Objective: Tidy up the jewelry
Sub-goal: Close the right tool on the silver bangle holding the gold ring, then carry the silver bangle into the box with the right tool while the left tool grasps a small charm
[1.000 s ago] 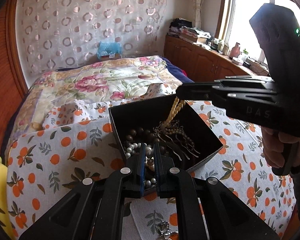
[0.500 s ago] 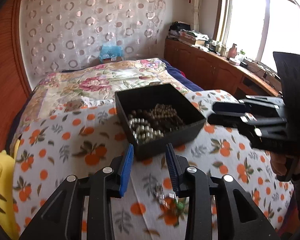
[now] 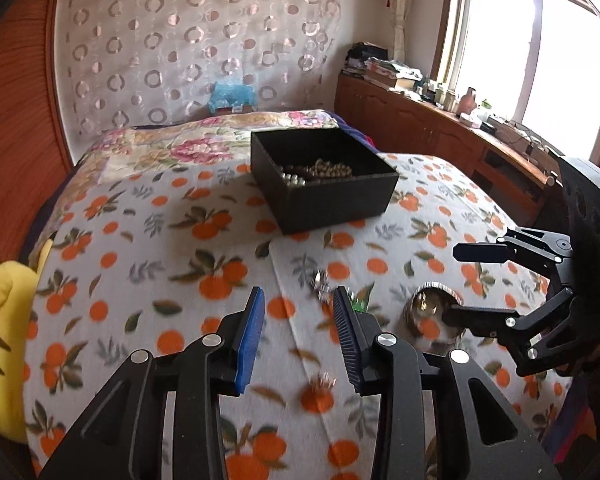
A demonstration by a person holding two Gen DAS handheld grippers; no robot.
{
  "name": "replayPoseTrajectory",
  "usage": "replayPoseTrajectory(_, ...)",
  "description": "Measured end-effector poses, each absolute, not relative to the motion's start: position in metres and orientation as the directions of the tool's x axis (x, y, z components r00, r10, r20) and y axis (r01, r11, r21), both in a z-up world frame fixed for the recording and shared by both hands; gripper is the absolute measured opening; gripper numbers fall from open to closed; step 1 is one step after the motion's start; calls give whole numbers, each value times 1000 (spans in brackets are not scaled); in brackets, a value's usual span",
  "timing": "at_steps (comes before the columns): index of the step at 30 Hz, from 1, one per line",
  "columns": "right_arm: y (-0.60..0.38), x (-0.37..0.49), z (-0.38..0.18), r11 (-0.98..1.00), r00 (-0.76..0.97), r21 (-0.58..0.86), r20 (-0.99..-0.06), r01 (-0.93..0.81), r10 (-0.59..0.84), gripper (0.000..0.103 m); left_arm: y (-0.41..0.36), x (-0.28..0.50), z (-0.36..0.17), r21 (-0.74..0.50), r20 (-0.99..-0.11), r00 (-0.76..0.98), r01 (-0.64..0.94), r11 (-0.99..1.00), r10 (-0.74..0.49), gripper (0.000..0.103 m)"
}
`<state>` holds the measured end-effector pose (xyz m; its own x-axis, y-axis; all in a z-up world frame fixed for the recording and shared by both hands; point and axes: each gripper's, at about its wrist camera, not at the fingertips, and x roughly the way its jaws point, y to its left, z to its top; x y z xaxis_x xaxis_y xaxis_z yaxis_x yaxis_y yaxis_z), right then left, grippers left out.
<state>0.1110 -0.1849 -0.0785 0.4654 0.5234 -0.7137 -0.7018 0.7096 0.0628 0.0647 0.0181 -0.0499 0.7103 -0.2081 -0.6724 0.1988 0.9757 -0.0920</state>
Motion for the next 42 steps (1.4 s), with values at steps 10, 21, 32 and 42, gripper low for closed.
replayPoseTrajectory(10,-169,100,-98,706,450,-20,-783,-708,429,77,16,38,-69,-89,-714,666,219,972,-216,34)
replayPoseTrajectory(21,-176,101,-102,723,463,-5,-771,-691,438,59,0,38,-84,-96,-742,629,243,965,-232,34)
replayPoseTrajectory(32,-182,103,-96,736,486,2,-749,-677,449,59,-1,44,-89,-90,-742,635,221,971,-213,18)
replayPoseTrajectory(42,-191,103,-92,753,507,19,-728,-658,462,59,5,37,-78,-110,-706,674,201,973,-219,13)
